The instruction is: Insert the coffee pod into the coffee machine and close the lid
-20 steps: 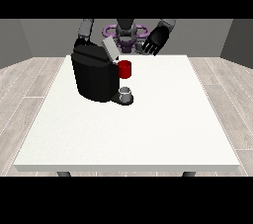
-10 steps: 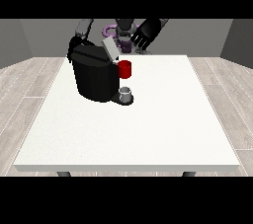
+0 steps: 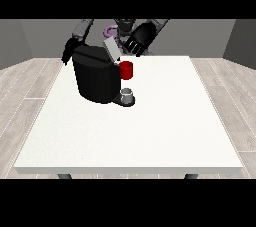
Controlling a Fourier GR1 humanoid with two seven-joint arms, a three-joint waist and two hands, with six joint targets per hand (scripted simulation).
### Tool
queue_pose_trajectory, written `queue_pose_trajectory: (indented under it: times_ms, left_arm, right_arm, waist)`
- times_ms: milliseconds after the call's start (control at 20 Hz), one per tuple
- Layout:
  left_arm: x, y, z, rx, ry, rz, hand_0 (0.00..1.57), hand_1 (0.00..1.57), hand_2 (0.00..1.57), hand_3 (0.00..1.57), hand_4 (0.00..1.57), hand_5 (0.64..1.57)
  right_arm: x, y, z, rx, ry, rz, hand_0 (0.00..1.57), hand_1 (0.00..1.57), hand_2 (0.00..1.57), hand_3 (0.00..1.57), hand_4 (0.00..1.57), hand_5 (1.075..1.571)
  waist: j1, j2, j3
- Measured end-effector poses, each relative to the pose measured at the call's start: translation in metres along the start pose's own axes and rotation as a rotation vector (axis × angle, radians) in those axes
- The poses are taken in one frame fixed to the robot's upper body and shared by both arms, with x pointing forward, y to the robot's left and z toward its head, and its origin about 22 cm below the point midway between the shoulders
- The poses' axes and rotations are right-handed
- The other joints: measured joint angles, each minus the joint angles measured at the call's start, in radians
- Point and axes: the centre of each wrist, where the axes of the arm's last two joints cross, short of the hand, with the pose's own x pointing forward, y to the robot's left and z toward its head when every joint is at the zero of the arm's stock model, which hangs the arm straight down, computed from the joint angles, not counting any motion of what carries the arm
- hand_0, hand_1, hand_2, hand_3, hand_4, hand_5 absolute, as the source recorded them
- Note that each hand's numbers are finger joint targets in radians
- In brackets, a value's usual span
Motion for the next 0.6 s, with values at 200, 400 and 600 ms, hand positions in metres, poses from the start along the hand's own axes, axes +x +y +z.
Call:
queue_pose_trajectory:
  times_ms: [200,400,600]
  left_arm:
    - [0.005,0.003,-0.002,0.015,-0.003,-0.011,1.19,1.19,1.27,1.23,0.47,1.571]
    - [0.010,0.005,-0.005,0.018,-0.011,-0.027,1.20,1.20,1.26,1.23,0.46,1.571]
    - [0.017,0.008,-0.006,0.008,-0.023,-0.031,1.25,1.25,1.29,1.22,0.43,1.571]
  right_arm:
    - [0.009,-0.003,-0.006,-0.005,-0.021,0.005,0.00,0.00,0.00,0.00,0.12,1.571]
    - [0.012,-0.004,-0.009,-0.026,-0.026,0.012,0.00,0.00,0.00,0.00,0.00,1.571]
    - [0.012,-0.012,-0.016,-0.047,-0.025,0.008,0.00,0.00,0.00,0.00,0.22,1.571]
  waist:
    - [-0.014,0.029,0.0000]
    - [-0.013,0.053,-0.0002]
    - [0.005,0.068,0.0002]
